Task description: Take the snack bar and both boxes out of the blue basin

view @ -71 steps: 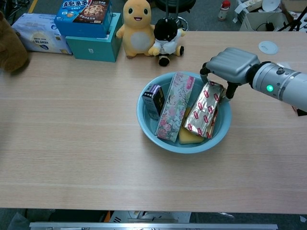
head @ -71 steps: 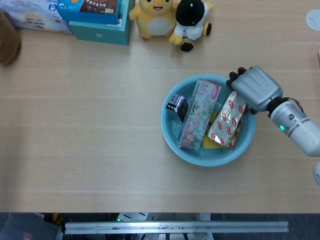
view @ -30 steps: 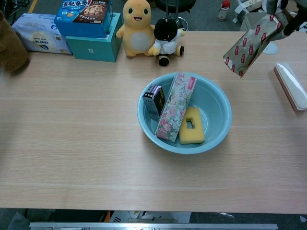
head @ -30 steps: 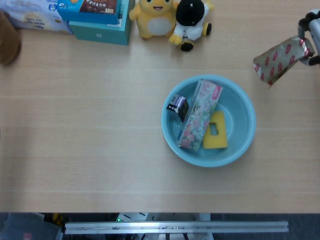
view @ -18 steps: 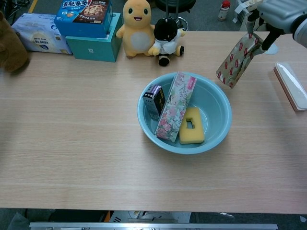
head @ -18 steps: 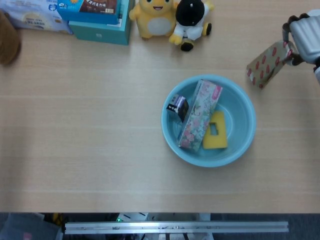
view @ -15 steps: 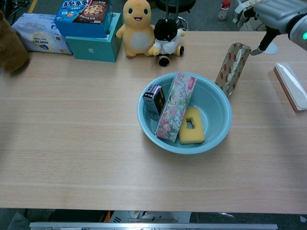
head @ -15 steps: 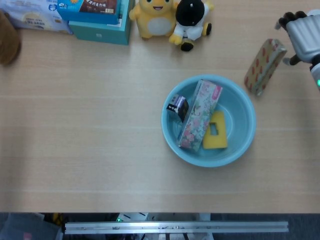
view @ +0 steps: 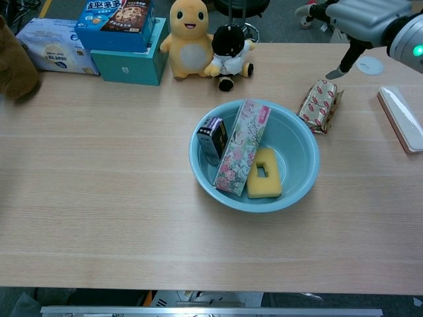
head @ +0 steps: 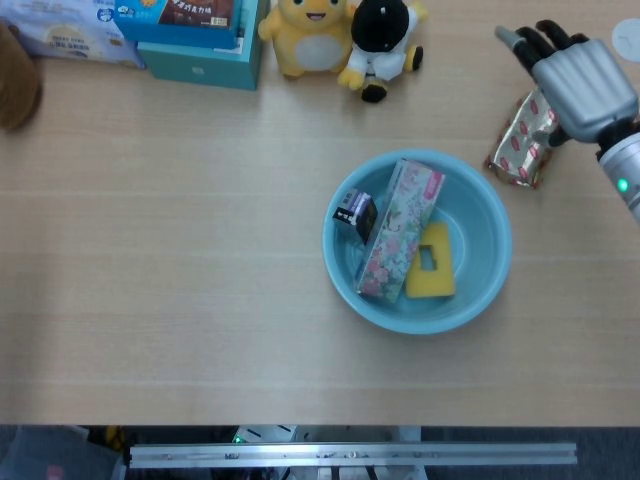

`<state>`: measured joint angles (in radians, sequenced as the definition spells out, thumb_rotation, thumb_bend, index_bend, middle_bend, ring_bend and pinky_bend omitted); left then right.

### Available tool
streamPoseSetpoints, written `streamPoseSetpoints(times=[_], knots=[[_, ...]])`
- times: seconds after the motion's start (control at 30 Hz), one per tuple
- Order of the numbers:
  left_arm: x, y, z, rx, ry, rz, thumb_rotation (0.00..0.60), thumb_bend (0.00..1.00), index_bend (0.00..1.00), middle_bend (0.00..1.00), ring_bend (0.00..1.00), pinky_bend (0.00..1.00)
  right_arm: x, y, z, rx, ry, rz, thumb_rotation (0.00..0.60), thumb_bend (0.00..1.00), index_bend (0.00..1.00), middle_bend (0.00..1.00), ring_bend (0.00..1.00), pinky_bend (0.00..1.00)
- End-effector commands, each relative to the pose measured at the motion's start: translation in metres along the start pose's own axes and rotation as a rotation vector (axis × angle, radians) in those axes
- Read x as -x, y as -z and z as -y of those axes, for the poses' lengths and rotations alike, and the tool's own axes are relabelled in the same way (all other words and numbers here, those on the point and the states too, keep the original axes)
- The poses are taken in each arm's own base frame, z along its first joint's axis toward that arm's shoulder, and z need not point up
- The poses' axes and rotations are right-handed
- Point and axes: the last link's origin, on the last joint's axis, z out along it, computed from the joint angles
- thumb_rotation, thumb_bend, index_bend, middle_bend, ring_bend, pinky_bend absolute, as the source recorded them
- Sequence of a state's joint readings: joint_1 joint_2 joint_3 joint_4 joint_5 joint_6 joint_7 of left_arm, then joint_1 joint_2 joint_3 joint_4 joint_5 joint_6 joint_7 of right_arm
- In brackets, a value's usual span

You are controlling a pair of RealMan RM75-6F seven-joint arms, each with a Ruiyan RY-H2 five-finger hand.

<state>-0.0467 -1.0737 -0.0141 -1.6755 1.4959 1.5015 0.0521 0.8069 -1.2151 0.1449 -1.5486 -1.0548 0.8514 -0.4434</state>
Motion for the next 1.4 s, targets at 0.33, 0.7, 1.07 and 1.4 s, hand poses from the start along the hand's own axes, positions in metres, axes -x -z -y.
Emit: streamPoseSetpoints(times=[0.33, 0.7, 1.07, 1.4], knots=[[0.0, 0.003, 0.001, -0.004, 0.005, -0.002, 0.6, 0.44, 0.21, 0.22, 0.15, 0.15, 0.012, 0.039, 0.056, -0.312, 0.176, -0.041, 0.6, 0.0, 0.18, 0.22, 0.13, 0.35], [0.001, 0.008, 0.007, -0.025, 0.003, 0.01, 0.6, 0.44, 0.21, 0.22, 0.15, 0.15, 0.032, 0.037, 0.075, -0.348, 0.318, -0.069, 0.6, 0.0, 0.18, 0.22, 0.13, 0.35], [0.0, 0.008, 0.009, -0.031, 0.005, 0.014, 0.6, 0.44, 0.22, 0.22, 0.15, 0.15, 0.045, 0.02, 0.097, -0.334, 0.363, -0.081, 0.6, 0.0, 0.18, 0.22, 0.13, 0.35], [0.001, 0.007, 0.014, -0.032, 0.01, 0.018, 0.6, 0.44, 0.24, 0.22, 0.15, 0.15, 0.055, 0.005, 0.116, -0.31, 0.388, -0.11, 0.6, 0.0, 0.18, 0.22, 0.13, 0.35]])
